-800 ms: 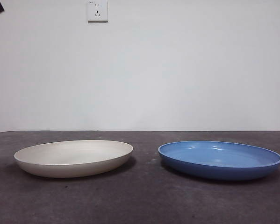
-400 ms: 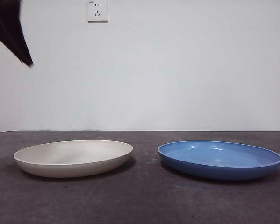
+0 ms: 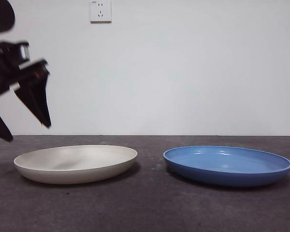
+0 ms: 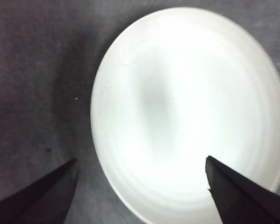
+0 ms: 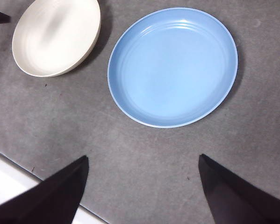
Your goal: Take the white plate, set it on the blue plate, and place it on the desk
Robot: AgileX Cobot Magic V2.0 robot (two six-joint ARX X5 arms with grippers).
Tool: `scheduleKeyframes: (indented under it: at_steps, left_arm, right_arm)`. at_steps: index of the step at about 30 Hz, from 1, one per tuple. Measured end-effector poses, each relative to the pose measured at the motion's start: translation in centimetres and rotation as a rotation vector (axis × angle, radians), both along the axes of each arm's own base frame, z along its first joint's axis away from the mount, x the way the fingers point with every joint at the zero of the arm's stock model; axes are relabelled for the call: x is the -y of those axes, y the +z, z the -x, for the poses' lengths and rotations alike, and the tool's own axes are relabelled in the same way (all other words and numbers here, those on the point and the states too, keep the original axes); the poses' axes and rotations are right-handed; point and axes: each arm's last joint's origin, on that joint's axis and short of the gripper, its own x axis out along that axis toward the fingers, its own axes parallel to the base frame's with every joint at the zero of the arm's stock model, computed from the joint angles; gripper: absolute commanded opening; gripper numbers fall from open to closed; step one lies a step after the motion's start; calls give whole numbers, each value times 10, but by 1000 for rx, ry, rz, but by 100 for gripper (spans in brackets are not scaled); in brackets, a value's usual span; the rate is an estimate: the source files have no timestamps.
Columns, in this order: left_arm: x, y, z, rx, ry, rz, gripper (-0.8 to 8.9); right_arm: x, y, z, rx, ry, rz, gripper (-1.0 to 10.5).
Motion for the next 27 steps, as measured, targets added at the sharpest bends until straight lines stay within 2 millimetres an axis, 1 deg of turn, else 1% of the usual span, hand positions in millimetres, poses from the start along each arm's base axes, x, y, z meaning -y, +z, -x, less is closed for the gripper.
scheduleKeyframes:
  at_steps: [4, 7, 10, 12, 16, 25, 26, 27]
  left_arm:
    - [1, -16, -11, -20, 15, -30, 432]
    - [2, -24, -15, -32, 20, -40, 427]
    - [2, -29, -17, -45, 20, -43, 376]
    - [2, -30, -17, -45, 20, -43, 356]
    - [2, -30, -18, -39, 28, -46, 214]
    - [1, -33, -16, -84, 50, -47, 206]
    - [1, -34, -16, -88, 51, -48, 201]
    - [1, -35, -16, -93, 53, -49, 171]
  right_arm:
    - [0, 0, 0, 0, 0, 0, 377]
    - [0, 0, 0, 0, 0, 0, 377]
    - [0, 0, 0, 0, 0, 0, 377]
    - [0, 0, 0, 0, 0, 0, 377]
    - [0, 0, 0, 1, 0, 0, 377]
    - [0, 0, 0, 1, 0, 0, 377]
    - [0, 0, 0, 1, 0, 0, 377]
    - [0, 0, 0, 1, 0, -1, 377]
